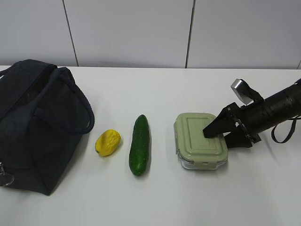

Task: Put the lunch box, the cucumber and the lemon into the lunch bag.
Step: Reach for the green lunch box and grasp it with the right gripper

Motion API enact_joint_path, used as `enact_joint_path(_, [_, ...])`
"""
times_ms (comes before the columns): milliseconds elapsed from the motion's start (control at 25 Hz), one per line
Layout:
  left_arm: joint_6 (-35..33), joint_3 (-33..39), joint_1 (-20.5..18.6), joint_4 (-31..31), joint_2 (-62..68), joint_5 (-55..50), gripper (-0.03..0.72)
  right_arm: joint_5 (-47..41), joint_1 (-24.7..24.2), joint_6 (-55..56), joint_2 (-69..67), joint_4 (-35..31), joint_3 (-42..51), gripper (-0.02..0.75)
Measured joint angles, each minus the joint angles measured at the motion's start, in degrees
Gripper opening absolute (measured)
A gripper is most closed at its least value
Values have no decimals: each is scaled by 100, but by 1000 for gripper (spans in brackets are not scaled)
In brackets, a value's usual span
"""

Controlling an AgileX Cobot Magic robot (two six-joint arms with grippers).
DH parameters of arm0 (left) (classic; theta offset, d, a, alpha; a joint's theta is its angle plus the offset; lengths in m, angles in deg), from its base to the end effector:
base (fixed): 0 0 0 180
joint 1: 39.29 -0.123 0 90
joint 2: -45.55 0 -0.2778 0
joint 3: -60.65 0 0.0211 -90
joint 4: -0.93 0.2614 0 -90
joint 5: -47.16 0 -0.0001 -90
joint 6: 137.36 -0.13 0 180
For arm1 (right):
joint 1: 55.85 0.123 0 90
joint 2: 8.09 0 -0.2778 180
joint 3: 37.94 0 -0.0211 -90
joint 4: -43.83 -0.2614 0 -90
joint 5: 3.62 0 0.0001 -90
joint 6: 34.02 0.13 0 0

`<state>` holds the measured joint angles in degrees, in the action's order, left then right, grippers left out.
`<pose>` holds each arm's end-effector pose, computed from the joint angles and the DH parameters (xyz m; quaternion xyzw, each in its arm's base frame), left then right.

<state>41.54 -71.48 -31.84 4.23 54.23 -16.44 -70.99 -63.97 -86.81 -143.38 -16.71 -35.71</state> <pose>0.0446 0.0009 0.2614 0.0628 0.8640 0.0011 0.4995 0.3907 0.0498 0.0632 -0.0526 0.8902 0.4500 0.0487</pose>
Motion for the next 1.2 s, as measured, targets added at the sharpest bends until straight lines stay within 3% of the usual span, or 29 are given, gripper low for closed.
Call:
enact_joint_path(680, [0, 0, 0, 0, 0, 0, 238, 0, 0, 0, 0, 0, 0, 579])
enact_joint_path(960, [0, 0, 0, 0, 0, 0, 239, -27, 0, 0, 0, -24, -22, 483])
enact_joint_path(1200, [0, 0, 0, 0, 0, 0, 238, -36, 0, 0, 0, -37, -26, 473])
